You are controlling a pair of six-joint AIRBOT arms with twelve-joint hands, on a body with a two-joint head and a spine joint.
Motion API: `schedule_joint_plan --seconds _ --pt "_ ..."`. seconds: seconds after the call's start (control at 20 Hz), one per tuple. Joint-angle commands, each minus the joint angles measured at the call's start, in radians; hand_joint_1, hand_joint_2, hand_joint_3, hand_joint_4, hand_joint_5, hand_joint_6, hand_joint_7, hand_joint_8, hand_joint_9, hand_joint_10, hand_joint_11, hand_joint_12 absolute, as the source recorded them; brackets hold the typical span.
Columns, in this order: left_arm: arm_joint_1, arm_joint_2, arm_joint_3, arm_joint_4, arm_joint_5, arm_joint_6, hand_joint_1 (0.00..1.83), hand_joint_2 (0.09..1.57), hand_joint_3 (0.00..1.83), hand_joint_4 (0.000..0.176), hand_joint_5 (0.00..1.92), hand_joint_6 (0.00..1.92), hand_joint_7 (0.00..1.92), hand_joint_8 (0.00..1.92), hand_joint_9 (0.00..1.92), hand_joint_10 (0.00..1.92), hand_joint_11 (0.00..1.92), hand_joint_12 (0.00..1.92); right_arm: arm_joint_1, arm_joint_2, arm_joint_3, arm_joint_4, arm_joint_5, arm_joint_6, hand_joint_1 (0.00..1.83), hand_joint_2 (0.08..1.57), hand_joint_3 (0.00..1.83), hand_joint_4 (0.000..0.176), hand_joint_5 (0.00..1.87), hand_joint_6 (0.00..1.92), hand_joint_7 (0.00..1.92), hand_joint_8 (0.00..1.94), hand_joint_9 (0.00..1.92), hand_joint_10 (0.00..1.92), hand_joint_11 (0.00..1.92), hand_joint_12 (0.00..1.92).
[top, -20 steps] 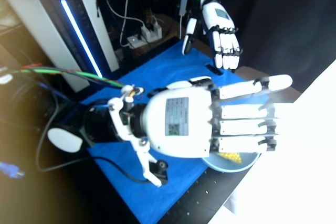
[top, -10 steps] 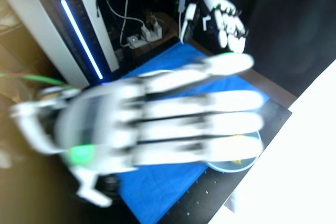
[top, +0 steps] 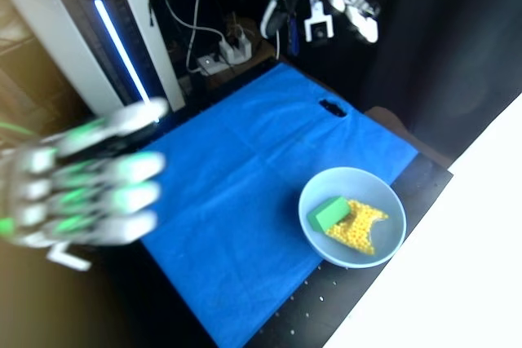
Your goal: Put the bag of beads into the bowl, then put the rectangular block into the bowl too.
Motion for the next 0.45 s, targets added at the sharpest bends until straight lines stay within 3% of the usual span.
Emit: schedule_joint_plan --seconds 0.0,0.05,0.1,0.3,0.35,0.4 --pt "0.006 -0.001 -0.004 -0.029 -0.188 -0.006 0.4 1.01 0.01 0.117 0.0 0.0 0.05 0.0 0.12 0.0 0.0 0.9 -0.02 0.005 -0.019 0.023 0.16 0.005 0.71 0.91 0.02 0.176 0.0 0.0 0.0 0.0 0.0 0.0 0.0 0.0" --pt "0.014 -0.002 -0.008 -0.035 -0.206 -0.006 0.32 1.04 0.01 0.153 0.0 0.0 0.03 0.0 0.11 0.0 0.0 0.83 -0.05 0.01 -0.035 0.045 0.184 0.005 0.65 0.88 0.0 0.176 0.0 0.0 0.0 0.0 0.0 0.0 0.0 0.0" --pt "0.018 -0.002 -0.01 -0.036 -0.214 -0.006 0.3 1.07 0.0 0.171 0.0 0.0 0.0 0.0 0.07 0.0 0.0 0.61 -0.064 0.011 -0.042 0.06 0.194 0.005 0.66 0.88 0.0 0.176 0.0 0.0 0.0 0.0 0.0 0.0 0.0 0.0" --pt "0.02 0.006 -0.002 -0.028 -0.25 -0.006 0.32 1.11 0.0 0.176 0.0 0.0 0.0 0.0 0.0 0.0 0.0 0.1 -0.067 0.01 -0.038 0.066 0.194 0.005 0.68 0.9 0.0 0.176 0.02 0.01 0.0 0.0 0.0 0.0 0.0 0.0" --pt "0.014 0.01 0.002 -0.022 -0.251 -0.006 0.29 1.1 0.0 0.176 0.0 0.0 0.0 0.0 0.0 0.0 0.0 0.02 -0.067 0.01 -0.037 0.066 0.194 0.005 0.6 0.91 0.01 0.176 0.01 0.0 0.0 0.0 0.0 0.0 0.0 0.0" --pt "0.004 0.018 0.007 -0.014 -0.252 -0.006 0.35 1.12 0.01 0.161 0.0 0.0 0.0 0.0 0.0 0.0 0.0 0.0 -0.067 0.01 -0.037 0.062 0.194 0.005 0.61 0.91 0.01 0.176 0.0 0.0 0.0 0.0 0.0 0.0 0.0 0.0"
